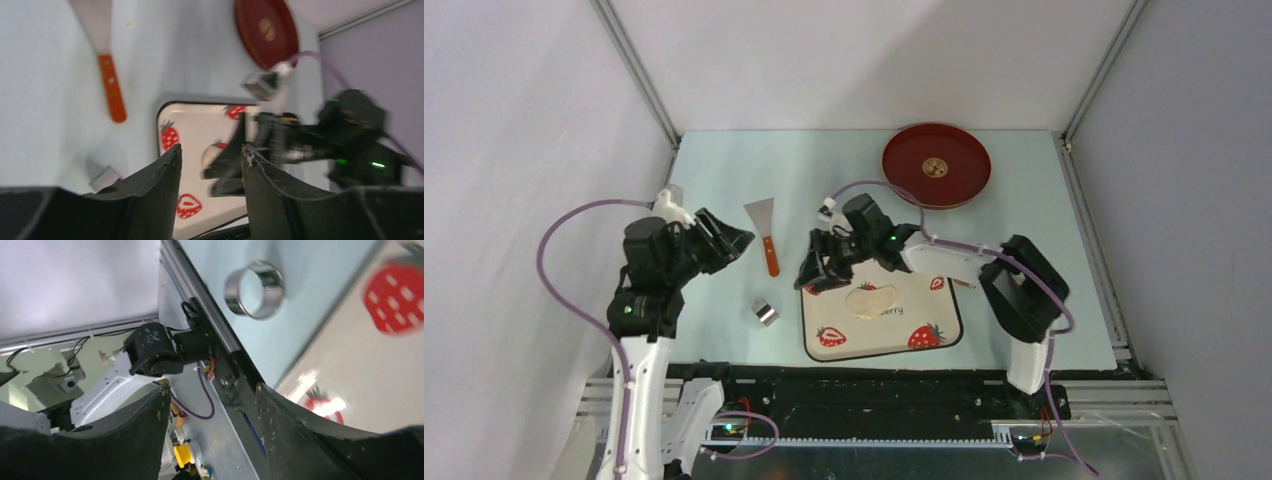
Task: Roll out the dumpling wrappers from the dough
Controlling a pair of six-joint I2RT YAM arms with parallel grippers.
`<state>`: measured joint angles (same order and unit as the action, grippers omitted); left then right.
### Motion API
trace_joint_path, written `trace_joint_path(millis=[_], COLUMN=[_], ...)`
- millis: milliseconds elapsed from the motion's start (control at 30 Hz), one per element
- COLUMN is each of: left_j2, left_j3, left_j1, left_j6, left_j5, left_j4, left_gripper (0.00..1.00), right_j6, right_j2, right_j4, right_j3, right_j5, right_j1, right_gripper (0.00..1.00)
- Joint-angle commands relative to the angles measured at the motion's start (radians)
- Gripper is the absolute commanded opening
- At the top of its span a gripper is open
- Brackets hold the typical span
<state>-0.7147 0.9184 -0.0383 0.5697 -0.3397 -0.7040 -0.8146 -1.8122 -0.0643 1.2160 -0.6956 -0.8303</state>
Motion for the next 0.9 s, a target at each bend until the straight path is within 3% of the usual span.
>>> trace_joint_path(millis=[0, 100, 267, 433, 567, 867], left_j2=[0.047, 0.062, 0.067, 0.057, 0.057, 0.056], left_j3=[0.115, 0.196, 0.284, 0.34, 0.347, 0.341], left_j1=[0.008, 0.007, 0.007, 0.007, 0.007, 0.006], left_j6=[0.082, 0.116, 0.161, 0.181, 0.186, 0.193], left_j5=[-0.091, -0.123, -0.185, -0.239, -0.254, -0.282], left_j4=[0.034, 0.069, 0.129, 0.155, 0.166, 0.176], left_gripper=[0.53, 0.53, 0.55, 0.55, 0.55, 0.55], right_j6=[-0.115, -0.112, -0.048, 0.012, 0.018, 0.003], right_j2=[-0.147, -0.264, -0.402, -0.472, -0.518, -0.618], right_j4=[0.208, 0.174, -0.021, -0.161, -0.2, -0.215], right_j3=[0.154, 0.252, 0.453, 0.554, 0.596, 0.707], right_j5=[-0.143, -0.159, -0.123, -0.075, -0.075, -0.08], right_j1=[-0.03, -0.049, -0.083, -0.096, -0.101, -0.107], right_gripper=[0.66, 0.65, 0.65, 0.64, 0.58, 0.58])
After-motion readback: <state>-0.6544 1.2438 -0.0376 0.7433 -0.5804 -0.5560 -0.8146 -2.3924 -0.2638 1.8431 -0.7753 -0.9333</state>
